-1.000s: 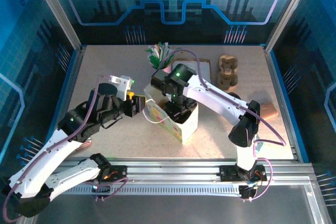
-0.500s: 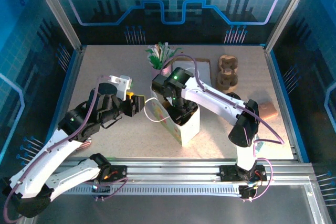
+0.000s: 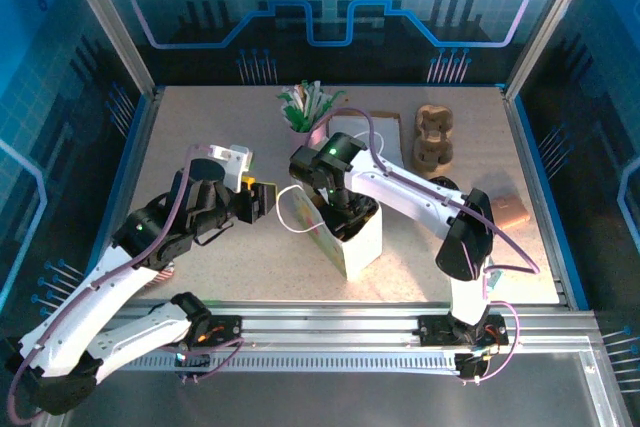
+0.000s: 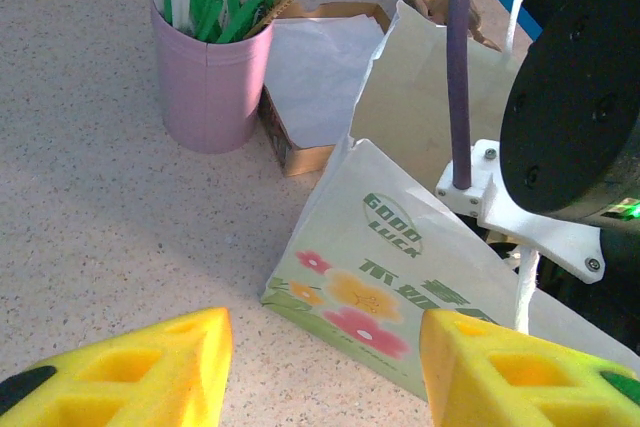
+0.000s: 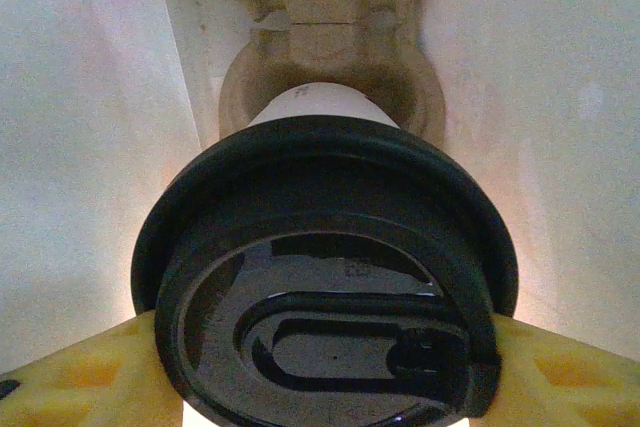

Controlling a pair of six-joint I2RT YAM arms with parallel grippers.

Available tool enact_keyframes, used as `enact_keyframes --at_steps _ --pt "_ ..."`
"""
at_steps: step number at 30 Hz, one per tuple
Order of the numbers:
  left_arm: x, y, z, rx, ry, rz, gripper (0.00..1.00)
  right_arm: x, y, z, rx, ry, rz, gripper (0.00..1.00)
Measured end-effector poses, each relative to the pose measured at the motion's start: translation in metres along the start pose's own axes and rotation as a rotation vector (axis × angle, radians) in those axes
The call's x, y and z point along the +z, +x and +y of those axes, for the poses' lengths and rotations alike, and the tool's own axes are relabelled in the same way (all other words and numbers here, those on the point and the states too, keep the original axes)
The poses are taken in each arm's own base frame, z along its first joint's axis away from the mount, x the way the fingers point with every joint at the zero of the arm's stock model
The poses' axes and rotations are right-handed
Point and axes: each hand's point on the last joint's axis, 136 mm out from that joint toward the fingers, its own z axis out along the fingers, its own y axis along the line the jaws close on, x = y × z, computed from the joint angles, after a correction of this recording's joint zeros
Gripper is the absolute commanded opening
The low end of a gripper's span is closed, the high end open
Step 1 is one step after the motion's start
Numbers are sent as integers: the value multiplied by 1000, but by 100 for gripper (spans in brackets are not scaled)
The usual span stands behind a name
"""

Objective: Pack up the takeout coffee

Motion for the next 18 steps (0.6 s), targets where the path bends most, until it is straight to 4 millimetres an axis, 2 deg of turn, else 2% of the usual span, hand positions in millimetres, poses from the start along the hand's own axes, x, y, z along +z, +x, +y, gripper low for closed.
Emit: enact_keyframes --at_steps 10,18 --pt "1 1 0 0 -2 3 53 -1 1 -5 54 -20 -33 46" --pt "2 2 2 8 -8 5 53 7 2 -6 66 -28 -28 46"
